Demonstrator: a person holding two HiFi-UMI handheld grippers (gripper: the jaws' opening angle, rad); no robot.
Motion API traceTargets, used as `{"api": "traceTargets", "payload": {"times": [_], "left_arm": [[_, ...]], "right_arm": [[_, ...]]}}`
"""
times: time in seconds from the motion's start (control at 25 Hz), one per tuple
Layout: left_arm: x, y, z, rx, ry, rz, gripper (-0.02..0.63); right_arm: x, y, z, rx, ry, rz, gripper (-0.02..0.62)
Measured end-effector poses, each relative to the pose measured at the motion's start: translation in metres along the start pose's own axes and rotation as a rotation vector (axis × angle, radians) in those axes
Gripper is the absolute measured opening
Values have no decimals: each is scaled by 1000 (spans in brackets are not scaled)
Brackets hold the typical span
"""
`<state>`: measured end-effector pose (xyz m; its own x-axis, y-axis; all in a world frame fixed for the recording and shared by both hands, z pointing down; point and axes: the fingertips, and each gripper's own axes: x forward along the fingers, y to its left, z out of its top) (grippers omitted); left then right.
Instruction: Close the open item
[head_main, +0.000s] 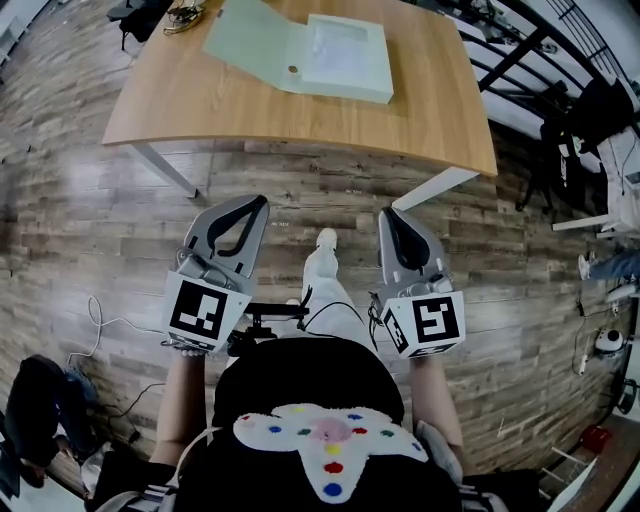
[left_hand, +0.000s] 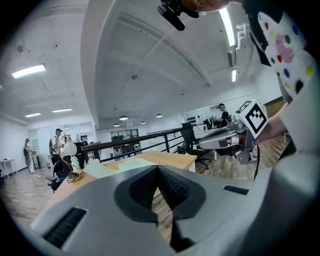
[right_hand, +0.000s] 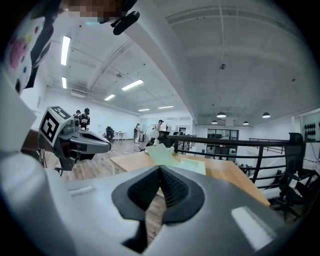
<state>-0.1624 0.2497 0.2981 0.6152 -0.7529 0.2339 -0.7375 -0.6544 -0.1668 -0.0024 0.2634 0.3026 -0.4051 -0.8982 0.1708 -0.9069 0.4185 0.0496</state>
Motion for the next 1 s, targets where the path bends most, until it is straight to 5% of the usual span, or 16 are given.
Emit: {"api": "traceTargets", "payload": {"times": [0.4, 1.0], "left_arm": [[67, 22, 12, -32, -9, 13, 5], [186, 66, 34, -45, 28, 65, 5]], "right_arm": [[51, -50, -5, 66, 5, 38, 9], [155, -150, 12, 12, -6, 77, 9]]}}
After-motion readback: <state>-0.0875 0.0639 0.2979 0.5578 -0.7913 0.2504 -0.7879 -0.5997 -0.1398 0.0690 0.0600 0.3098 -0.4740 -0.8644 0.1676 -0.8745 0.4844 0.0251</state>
